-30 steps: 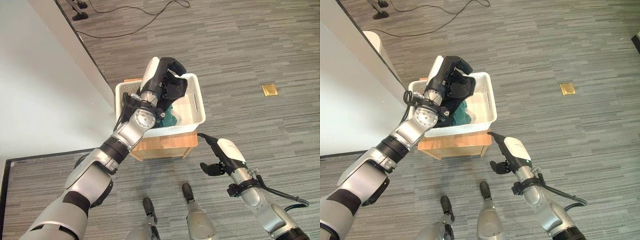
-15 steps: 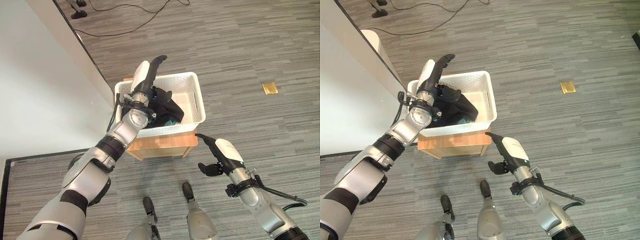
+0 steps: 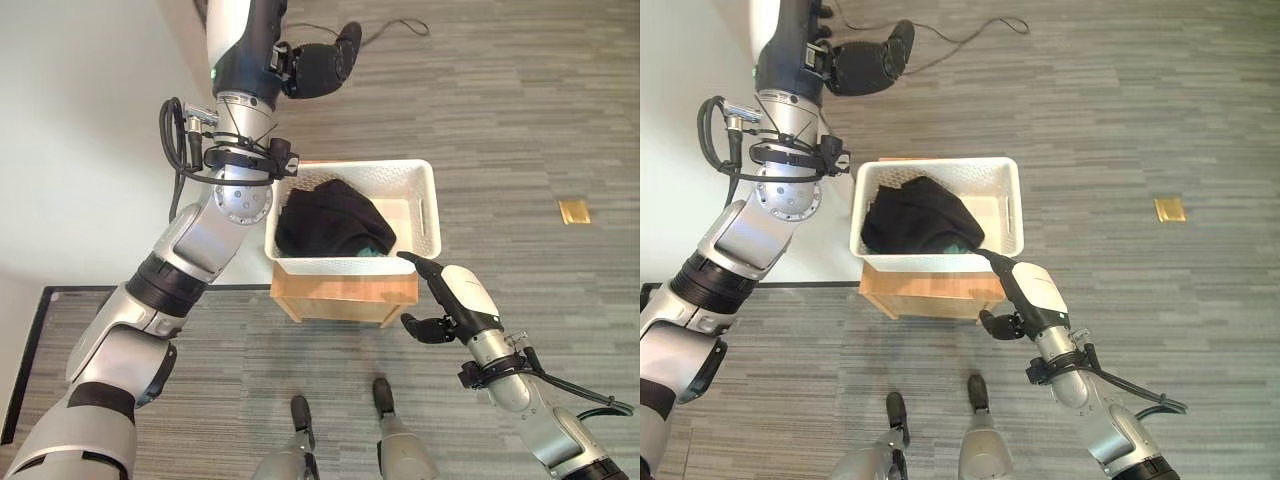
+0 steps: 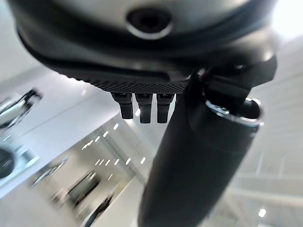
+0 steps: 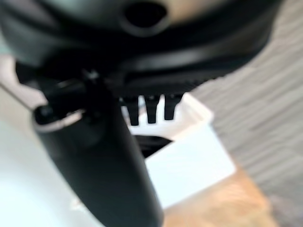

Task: Pick up bed clothes into laundry basket.

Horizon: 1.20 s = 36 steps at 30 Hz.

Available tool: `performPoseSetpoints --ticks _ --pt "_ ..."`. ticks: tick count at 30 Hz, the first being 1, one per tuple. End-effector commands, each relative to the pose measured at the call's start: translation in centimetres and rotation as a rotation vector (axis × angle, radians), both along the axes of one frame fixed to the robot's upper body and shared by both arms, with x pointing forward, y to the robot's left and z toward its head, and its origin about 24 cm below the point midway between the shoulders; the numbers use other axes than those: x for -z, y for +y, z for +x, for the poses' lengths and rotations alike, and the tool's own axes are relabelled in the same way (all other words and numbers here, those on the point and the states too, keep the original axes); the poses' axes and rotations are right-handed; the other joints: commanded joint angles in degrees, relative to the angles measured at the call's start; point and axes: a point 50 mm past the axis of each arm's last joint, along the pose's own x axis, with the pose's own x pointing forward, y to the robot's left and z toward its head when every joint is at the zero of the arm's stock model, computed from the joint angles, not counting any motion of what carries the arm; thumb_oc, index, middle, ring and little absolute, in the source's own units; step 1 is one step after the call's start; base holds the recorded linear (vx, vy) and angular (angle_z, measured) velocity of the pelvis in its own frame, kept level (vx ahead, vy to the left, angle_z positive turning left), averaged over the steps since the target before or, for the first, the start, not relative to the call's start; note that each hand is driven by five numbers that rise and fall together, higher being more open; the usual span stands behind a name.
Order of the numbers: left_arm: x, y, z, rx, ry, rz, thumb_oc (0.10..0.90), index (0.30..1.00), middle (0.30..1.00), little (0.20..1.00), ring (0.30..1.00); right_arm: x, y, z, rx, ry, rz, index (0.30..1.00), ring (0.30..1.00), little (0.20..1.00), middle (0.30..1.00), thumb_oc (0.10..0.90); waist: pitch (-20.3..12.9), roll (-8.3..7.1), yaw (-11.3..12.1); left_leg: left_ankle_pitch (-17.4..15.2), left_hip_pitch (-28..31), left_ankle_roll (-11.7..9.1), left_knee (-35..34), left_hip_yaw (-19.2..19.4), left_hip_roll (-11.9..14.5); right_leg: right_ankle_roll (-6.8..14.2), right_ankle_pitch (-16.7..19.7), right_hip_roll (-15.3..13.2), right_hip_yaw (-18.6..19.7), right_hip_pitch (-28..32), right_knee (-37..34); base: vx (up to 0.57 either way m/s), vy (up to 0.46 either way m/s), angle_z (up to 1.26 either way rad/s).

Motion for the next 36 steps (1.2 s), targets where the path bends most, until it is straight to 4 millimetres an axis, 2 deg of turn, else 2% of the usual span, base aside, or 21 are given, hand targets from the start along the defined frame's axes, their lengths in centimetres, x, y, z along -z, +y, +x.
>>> performPoseSetpoints --ticks 1,5,7,10,11,13,15,16,20,21,23,24,25,27,28,29,30,31,32,35,36 --pt "-3.2 1.4 -1.2 -0.079 -0.211 -0.012 0.8 0.9 0.9 0.9 0.9 -2.9 1.5 -1.0 -0.116 -0.156 0.002 0.9 0.9 0.9 0.9 0.8 -8.31 -1.64 2.44 -5.99 -0.17 -1.26 0.15 -2.31 1.12 3.45 -8.14 -0.33 -1.31 2.92 0.24 0.03 -0.017 0.31" --pt "-2.8 3.0 -2.7 -0.11 -0.262 -0.038 0.8 0.9 0.9 0.9 0.9 -3.1 2.3 -1.6 -0.153 -0.156 -0.003 0.9 0.9 0.9 0.9 0.8 -9.37 -2.18 4.56 -5.85 -0.26 -1.4 0.15 -3.47 1.04 3.29 -8.48 -0.48 -2.84 3.82 0.24 0.02 -0.022 0.19" --pt "-1.6 5.1 -3.3 -0.169 -0.253 -0.046 0.8 0.9 0.9 0.9 0.9 -3.7 2.7 -1.7 -0.172 -0.187 -0.005 0.9 0.9 0.9 0.9 0.8 -9.83 -2.47 6.73 -5.67 -0.15 -1.51 0.15 -4.48 1.04 3.11 -8.75 -0.54 -3.8 4.67 0.24 0.02 -0.031 0.28" --pt "0.1 6.5 -3.6 -0.216 -0.21 -0.044 0.8 0.9 0.9 0.9 0.9 -4.3 3.1 -1.7 -0.194 -0.22 -0.004 0.9 0.9 0.9 0.9 0.8 -10.19 -2.69 8.04 -5.54 -0.1 -1.63 0.15 -5.15 1.04 2.92 -9.07 -0.5 -4.54 5.23 0.24 0.02 -0.034 0.21" --pt "2.6 8.5 -3.6 -0.288 -0.125 -0.049 0.8 0.9 0.9 0.9 0.9 -5.3 3.3 -1.5 -0.21 -0.262 -0.008 0.9 0.9 0.9 0.9 0.8 -10.67 -2.82 9.55 -5.37 -0.11 -1.76 0.15 -5.95 1.04 2.65 -9.32 -0.46 -5.5 5.7 0.24 0.02 -0.034 0.21" --pt "3.9 9.5 -3.8 -0.315 -0.081 -0.06 0.8 0.9 0.9 0.9 0.9 -5.6 3.5 -1.3 -0.221 -0.276 -0.01 0.9 0.9 0.9 0.9 0.8 -10.98 -2.8 10.01 -5.23 -0.16 -1.87 0.15 -6.24 1.08 2.54 -9.45 -0.45 -5.88 5.94 0.24 0.01 -0.041 0.22" --pt "7.6 11.9 -4.3 -0.349 0.07 -0.139 0.8 0.9 0.9 0.9 0.9 -6.6 4.1 -1.0 -0.255 -0.323 -0.001 0.9 0.9 0.9 0.9 0.8 -11.4 -3.0 12.36 -4.65 -0.52 -2.22 0.15 -7.55 1.08 2.14 -9.87 -0.46 -7.46 6.65 0.24 0.0 -0.056 0.29" --pt "7.6 12.0 -4.4 -0.351 0.071 -0.14 0.8 0.9 0.9 0.9 0.9 -6.6 4.1 -1.0 -0.257 -0.322 -0.002 0.9 0.9 0.9 0.9 0.8 -11.44 -2.97 12.19 -4.64 -0.54 -2.23 0.15 -7.61 1.07 2.14 -9.88 -0.46 -7.51 6.66 0.24 0.01 -0.035 0.27" --pt "12.7 14.5 -6.1 -0.388 0.271 -0.262 0.8 0.9 0.9 0.9 0.9 -7.4 5.0 -0.4 -0.304 -0.35 -0.007 0.9 0.9 0.9 0.9 0.8 -11.86 -2.92 16.27 -3.53 -1.48 -2.72 0.15 -9.84 0.82 1.62 -10.58 -0.3 -10.36 7.36 0.24 0.0 -0.053 0.25" --pt "14.9 15.7 -7.2 -0.409 0.348 -0.345 0.8 0.9 0.9 0.9 0.9 -7.6 5.5 0.1 -0.314 -0.362 -0.014 0.9 0.9 0.9 0.9 0.8 -11.6 -3.0 18.9 -2.93 -2.16 -3.06 0.15 -11.3 0.64 1.33 -10.88 -0.23 -11.98 7.67 0.24 0.0 -0.038 0.38" --pt "15.9 16.2 -7.9 -0.411 0.377 -0.395 0.8 0.9 0.9 0.9 0.9 -7.6 5.7 0.6 -0.316 -0.363 -0.018 0.9 0.9 0.9 0.9 0.8 -11.47 -3.08 19.67 -2.77 -2.48 -3.12 0.15 -11.87 0.63 1.23 -10.93 -0.17 -12.73 7.8 0.24 -0.02 -0.009 0.5" --pt "17.1 16.4 -8.0 -0.404 0.413 -0.466 0.8 0.9 0.9 0.9 0.9 -8.2 5.2 1.4 -0.28 -0.402 -0.024 0.9 0.9 0.9 0.9 0.8 -10.05 -3.38 21.76 -1.2 -4.25 -3.48 0.15 -9.72 0.81 1.03 -11.85 -0.65 -16.04 8.52 0.24 -0.04 0.006 0.6" --pt "17.0 16.4 -8.0 -0.404 0.412 -0.467 0.8 0.9 0.9 0.9 0.9 -8.2 5.2 1.4 -0.281 -0.403 -0.024 0.9 0.9 0.9 0.9 0.8 -10.06 -3.36 21.66 -1.13 -4.34 -3.47 0.15 -9.81 0.79 1.04 -11.82 -0.65 -16.13 8.48 0.24 -0.1 -0.021 0.87" --pt "17.1 16.2 -7.1 -0.356 0.435 -0.487 0.8 0.9 0.9 0.9 0.9 -8.8 4.2 2.3 -0.216 -0.44 -0.052 0.9 0.9 0.9 0.9 0.8 -8.77 -4.47 19.85 -1.1 -5.87 -2.51 2.97 8.35 4.46 1.08 -12.37 -1.78 -23.02 9.2 0.24 -0.17 -0.069 2.28" --pt "17.6 16.1 -7.2 -0.319 0.452 -0.506 0.8 0.9 0.9 0.9 0.9 -9.6 4.1 2.6 -0.181 -0.492 -0.038 0.9 0.9 0.9 0.9 0.8 -8.81 -5.42 18.09 -5.15 -5.73 -1.37 8.66 19.32 6.88 0.6 -12.81 -2.29 -28.29 10.32 0.51 -0.15 -0.076 3.78" --pt "18.2 16.1 -7.2 -0.3 0.479 -0.518 0.8 0.9 0.9 0.9 0.9 -9.7 3.1 3.0 -0.12 -0.497 0.02 0.9 0.9 0.9 0.9 0.8 -9.6 -6.15 17.7 -8.37 -5.83 -0.41 13.84 21.1 7.28 -0.86 -13.62 -2.68 -32.58 11.7 1.77 0.07 0.022 3.59" --pt "19.8 16.1 -7.5 -0.291 0.537 -0.572 0.8 0.9 0.9 0.9 0.9 -9.0 2.5 3.5 -0.07 -0.444 0.16 0.9 0.9 0.9 0.9 0.8 -10.94 -5.63 17.89 -8.22 -4.2 -0.32 11.29 19.5 6.05 -1.14 -14.31 -2.83 -34.91 12.32 3.78 0.16 0.075 3.41" --pt "19.8 16.2 -7.5 -0.289 0.538 -0.57 0.8 0.9 0.9 0.9 0.9 -8.9 2.5 3.5 -0.069 -0.441 0.164 0.9 0.9 0.9 0.9 0.8 -10.98 -5.77 17.46 -8.06 -4.14 -0.24 10.98 19.02 5.75 -0.99 -14.51 -3.01 -35.44 12.46 4.02 0.24 0.101 2.74" --pt "20.2 16.3 -7.4 -0.281 0.559 -0.6 0.8 0.9 0.9 0.9 0.9 -8.3 1.3 4.1 0.003 -0.413 0.211 0.9 0.9 0.9 0.9 0.8 -11.52 -6.56 18.67 -8.65 -4.69 0.48 10.8 16.9 4.7 -0.62 -14.51 -3.99 -37.35 12.76 6.98 0.17 0.052 2.3" --pt "20.5 16.7 -7.5 -0.299 0.582 -0.583 0.8 0.9 0.9 0.9 0.9 -8.4 0.7 4.5 0.048 -0.423 0.246 0.9 0.9 0.9 0.9 0.8 -11.75 -6.36 18.36 -9.86 -2.59 2.53 8.73 14.33 2.67 0.88 -16.01 -7.05 -37.76 10.72 18.08 0.23 0.139 1.66" --pt "20.8 16.7 -7.5 -0.309 0.595 -0.589 0.8 0.9 0.9 0.9 0.9 -8.1 0.2 4.3 0.075 -0.421 0.243 0.9 0.9 0.9 0.9 0.8 -11.77 -5.88 17.6 -10.5 -0.36 3.71 6.96 11.14 0.96 2.08 -14.0 -9.25 -34.7 8.83 27.32 0.34 0.137 1.09"
